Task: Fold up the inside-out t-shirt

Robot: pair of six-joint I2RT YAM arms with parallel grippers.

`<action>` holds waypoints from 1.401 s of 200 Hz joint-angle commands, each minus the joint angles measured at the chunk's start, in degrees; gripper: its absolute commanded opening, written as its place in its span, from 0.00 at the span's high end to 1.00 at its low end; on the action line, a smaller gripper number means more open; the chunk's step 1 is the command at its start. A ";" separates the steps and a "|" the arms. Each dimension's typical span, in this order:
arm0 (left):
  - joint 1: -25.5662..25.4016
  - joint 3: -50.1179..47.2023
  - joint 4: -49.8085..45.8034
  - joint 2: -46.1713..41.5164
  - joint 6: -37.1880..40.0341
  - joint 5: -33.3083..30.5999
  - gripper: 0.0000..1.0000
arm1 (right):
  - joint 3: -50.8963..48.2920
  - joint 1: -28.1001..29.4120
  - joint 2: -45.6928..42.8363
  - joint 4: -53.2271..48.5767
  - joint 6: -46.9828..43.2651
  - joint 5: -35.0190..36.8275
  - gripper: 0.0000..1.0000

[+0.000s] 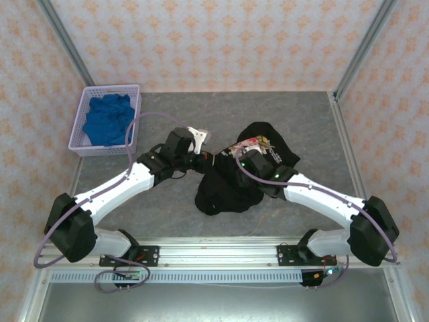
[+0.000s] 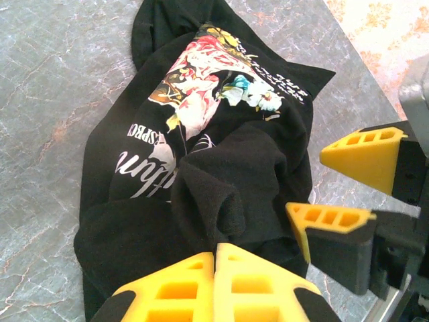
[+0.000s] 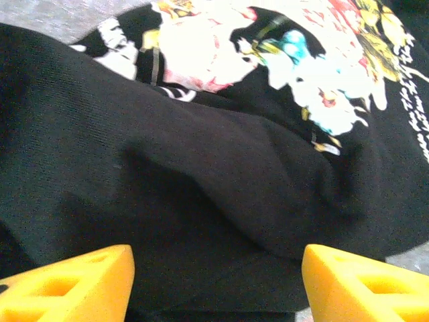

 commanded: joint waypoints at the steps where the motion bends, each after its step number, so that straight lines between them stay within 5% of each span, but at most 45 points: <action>1: 0.42 1.67 -0.63 0.34 -0.70 -0.10 1.00 | -2.04 2.04 -3.61 3.95 -1.10 3.73 0.31; 36: 0.40 1.85 -0.86 0.38 -0.67 -0.28 1.00 | -3.19 3.26 -5.07 5.14 -4.72 1.87 0.29; 85: 0.42 1.47 -0.87 -0.21 -0.77 -0.69 1.00 | -1.53 3.03 7.35 10.32 -8.91 6.41 0.31; 95: 0.42 1.16 -0.83 -0.47 -0.70 -1.19 1.00 | -1.24 2.38 8.87 11.74 -8.19 6.23 0.36; 109: 0.55 0.35 -0.79 -1.28 -0.70 -3.12 1.00 | -0.38 0.14 8.85 11.08 -6.00 6.10 0.58; 133: 1.79 -2.03 -1.36 -3.54 -0.92 -10.58 1.00 | -3.69 -5.09 -0.25 13.42 -3.23 -8.75 0.90; 156: 2.49 -3.46 -1.51 -4.11 1.24 -19.11 1.00 | -7.36 -11.79 -7.40 19.22 4.12 -30.74 0.97; 176: 2.45 -3.16 -1.36 -2.65 2.85 -22.91 1.00 | -8.32 -13.57 -8.25 24.48 9.99 -40.45 1.00; 228: -3.44 -6.93 2.08 -8.47 8.29 -22.73 0.52 | -9.09 -18.19 -5.08 34.72 20.16 -47.63 1.00; 280: -11.00 -7.15 6.16 -4.79 15.75 -9.90 0.51 | -6.95 -20.32 -1.12 32.53 21.86 -50.66 1.00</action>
